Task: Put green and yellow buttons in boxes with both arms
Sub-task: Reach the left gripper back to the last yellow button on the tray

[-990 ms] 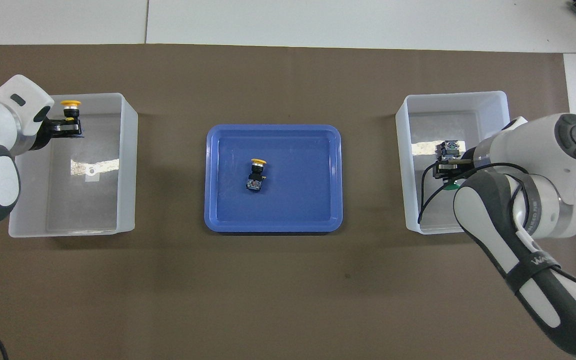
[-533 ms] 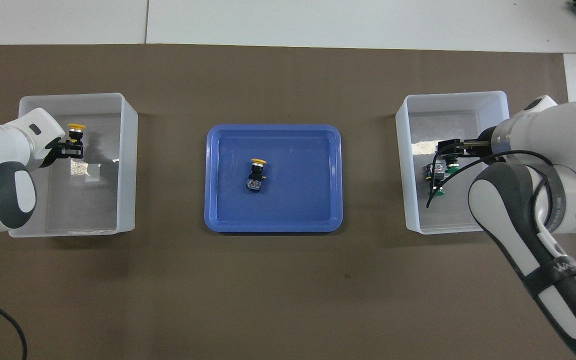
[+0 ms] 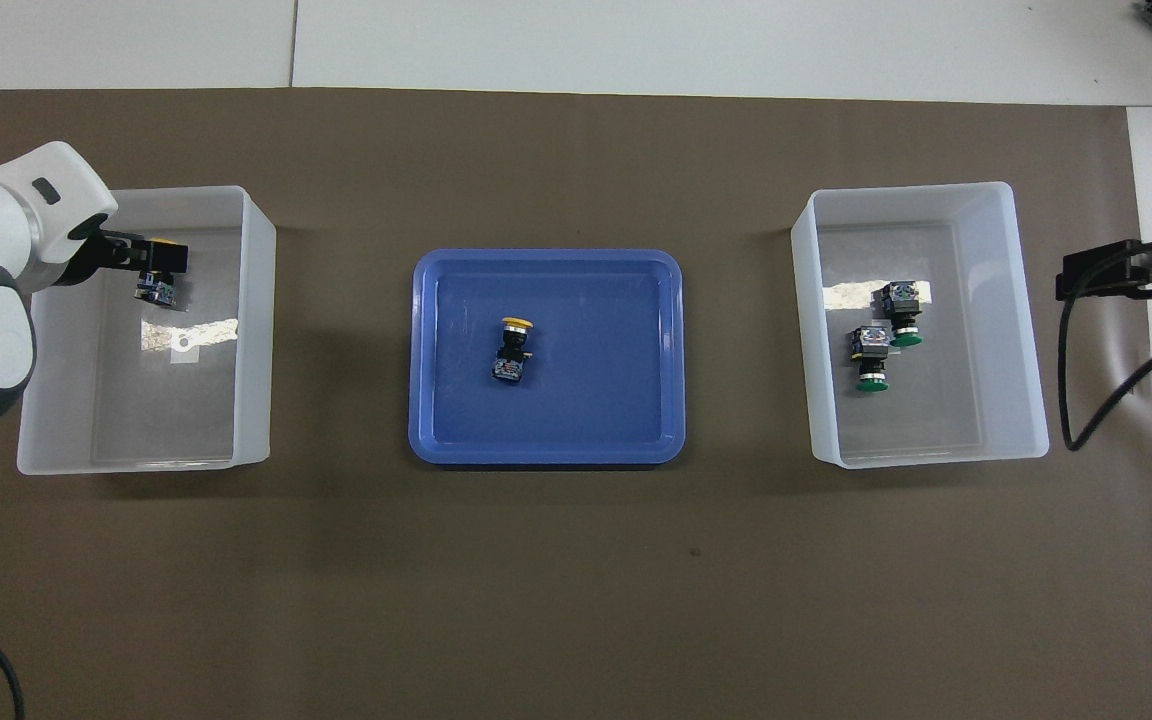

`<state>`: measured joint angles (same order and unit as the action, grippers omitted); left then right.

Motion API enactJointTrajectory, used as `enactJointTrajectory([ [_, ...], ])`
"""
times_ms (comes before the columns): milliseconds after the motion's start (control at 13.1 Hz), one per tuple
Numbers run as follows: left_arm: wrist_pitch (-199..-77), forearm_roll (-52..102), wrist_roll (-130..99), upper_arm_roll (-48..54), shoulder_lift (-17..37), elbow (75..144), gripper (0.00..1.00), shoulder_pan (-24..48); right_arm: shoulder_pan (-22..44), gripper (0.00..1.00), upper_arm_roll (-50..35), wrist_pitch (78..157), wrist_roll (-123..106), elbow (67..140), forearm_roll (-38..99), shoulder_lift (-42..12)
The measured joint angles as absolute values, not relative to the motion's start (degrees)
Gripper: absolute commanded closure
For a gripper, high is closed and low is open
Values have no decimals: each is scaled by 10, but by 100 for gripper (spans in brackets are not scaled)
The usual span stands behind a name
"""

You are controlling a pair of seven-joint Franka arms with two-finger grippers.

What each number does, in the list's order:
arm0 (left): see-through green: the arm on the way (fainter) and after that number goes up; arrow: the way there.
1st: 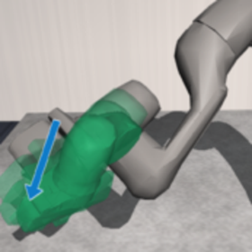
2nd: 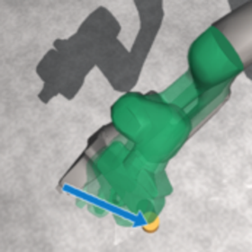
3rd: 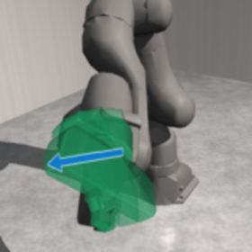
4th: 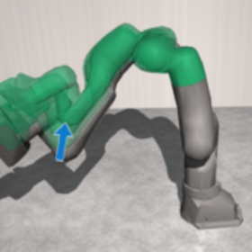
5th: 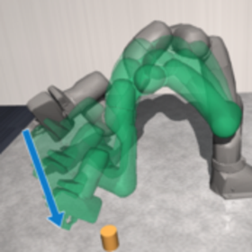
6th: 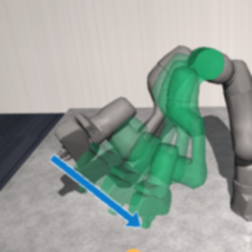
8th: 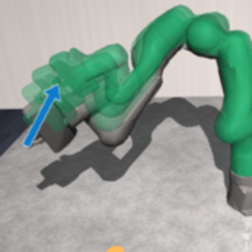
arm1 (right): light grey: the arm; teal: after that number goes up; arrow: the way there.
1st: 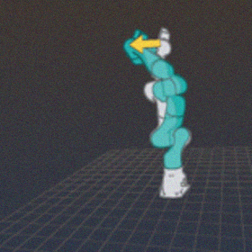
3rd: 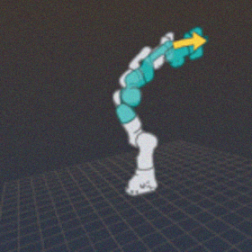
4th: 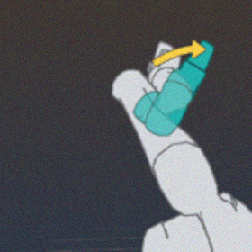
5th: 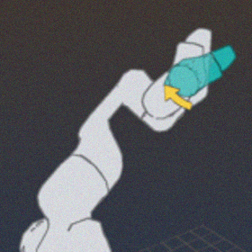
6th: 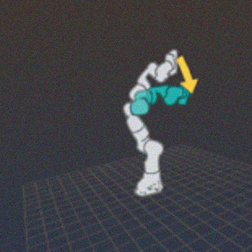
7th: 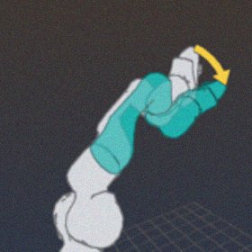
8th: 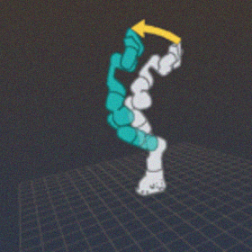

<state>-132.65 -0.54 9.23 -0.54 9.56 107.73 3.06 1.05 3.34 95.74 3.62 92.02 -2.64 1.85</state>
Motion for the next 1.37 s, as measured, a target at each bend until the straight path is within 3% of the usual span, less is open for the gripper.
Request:
enactJointTrajectory([
  [152, -1324, -5, 47, -3, 96, 1085, 0, 89, 9, 0, 35, 937, 36, 919, -26, 43],
  [609, -1430, -5, -95, 0, 102, 1184, 0, 249, 12, 0, 31, 921, 60, 943, -21, 47],
  [914, -1505, -5, -196, 0, 148, 1193, 4, 322, 12, 0, 31, 920, 60, 946, -21, 49],
  [1142, -1544, -5, -215, -1, 189, 1193, 100, 341, 13, 0, 30, 916, 60, 943, -20, 49],
  [1371, -1545, -5, -215, -8, 187, 1187, 100, 339, 13, 0, 28, 897, 47, 932, -20, 49],
])
